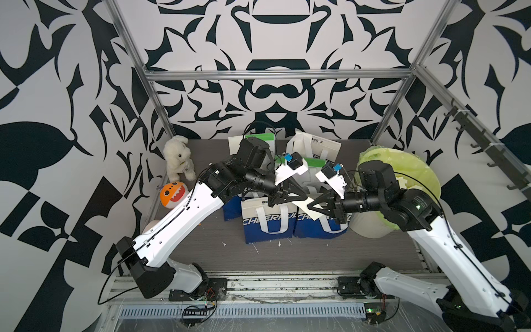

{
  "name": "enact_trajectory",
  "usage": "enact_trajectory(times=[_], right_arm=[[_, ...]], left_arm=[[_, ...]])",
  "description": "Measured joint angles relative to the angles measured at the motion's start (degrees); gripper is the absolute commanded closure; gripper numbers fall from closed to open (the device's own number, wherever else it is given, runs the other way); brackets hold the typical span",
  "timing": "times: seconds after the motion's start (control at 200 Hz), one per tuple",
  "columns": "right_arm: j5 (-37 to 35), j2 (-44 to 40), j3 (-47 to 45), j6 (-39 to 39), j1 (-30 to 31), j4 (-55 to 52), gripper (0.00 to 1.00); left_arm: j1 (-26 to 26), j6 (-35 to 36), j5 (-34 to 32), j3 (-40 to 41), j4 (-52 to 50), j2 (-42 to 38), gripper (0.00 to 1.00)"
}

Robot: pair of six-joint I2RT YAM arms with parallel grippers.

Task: Shred takeout receipts and throw away
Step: Shred the takeout receipt.

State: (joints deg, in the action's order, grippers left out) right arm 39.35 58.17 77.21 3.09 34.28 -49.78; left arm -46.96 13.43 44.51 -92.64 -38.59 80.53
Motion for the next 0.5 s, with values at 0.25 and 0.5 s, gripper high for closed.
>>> enact_trajectory(times=[0.25, 0.5], right_arm=[[-1.8, -2.5, -2.4, 1.4, 0.0, 3.1, 0.45], [-2.8, -8.4, -8.9, 6.8, 0.0, 14.7, 0.31]], left_arm=[[0.0, -2.7, -1.5, 6.7, 6.7, -3.5, 1.00], [0.0, -14.9, -5.2, 22.5, 26.8, -11.7, 1.00]])
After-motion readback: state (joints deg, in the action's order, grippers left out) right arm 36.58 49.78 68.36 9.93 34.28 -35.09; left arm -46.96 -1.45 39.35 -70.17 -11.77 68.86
